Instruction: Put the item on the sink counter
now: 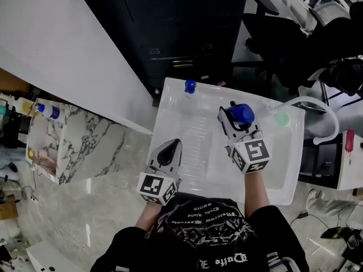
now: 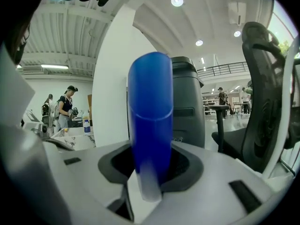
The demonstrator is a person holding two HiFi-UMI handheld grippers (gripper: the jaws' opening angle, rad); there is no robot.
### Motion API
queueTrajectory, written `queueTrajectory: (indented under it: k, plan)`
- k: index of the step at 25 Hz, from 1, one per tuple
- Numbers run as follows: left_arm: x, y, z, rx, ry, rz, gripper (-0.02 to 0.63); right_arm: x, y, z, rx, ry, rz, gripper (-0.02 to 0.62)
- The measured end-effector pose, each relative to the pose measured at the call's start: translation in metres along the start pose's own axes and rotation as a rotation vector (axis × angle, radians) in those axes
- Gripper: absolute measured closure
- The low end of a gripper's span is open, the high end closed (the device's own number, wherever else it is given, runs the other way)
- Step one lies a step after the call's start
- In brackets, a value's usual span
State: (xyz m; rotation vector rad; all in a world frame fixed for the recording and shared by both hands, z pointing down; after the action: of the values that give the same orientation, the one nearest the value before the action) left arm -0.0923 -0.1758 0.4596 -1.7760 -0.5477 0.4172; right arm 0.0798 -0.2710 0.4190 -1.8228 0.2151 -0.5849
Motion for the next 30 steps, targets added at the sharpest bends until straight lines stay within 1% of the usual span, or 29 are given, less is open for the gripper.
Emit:
queueTrajectory:
  k: [12,15,22,28,30]
  plan:
    - [-0.008,-0.009,-0.016,-0.060,-0.004,-0.013,0.600,0.027,-0.002,-0.056,-0.038,0.009,0.023,0.454]
    - [-0.010,-0.011,-0.021,-0.068,-0.008,0.000,0.600,0.036,-0.006,-0.069,-0.049,0.005,0.014,0.454]
    - [-0.014,-0.017,-0.026,-0.102,0.006,0.012,0.600,0.056,-0.028,-0.090,-0.087,-0.001,-0.014,0.454]
    - [-0.017,-0.023,-0.031,-0.135,0.006,0.002,0.600,0.064,-0.045,-0.102,-0.122,-0.009,0.020,0.454]
    - [-0.015,-0.026,-0.034,-0.148,0.002,-0.013,0.600,0.065,-0.052,-0.106,-0.136,-0.008,0.032,0.453]
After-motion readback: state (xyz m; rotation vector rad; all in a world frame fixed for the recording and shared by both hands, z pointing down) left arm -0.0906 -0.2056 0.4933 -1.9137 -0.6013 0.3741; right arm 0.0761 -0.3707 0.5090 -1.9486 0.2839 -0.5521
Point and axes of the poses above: the fingertips, and each gripper's own axes: z backward along the fingers, x to its right, y out of its top, the point moved 3 cm from there along z, backward along the fingers, and after that the axes turned 15 degrees about -z, right-handed, at the moved point
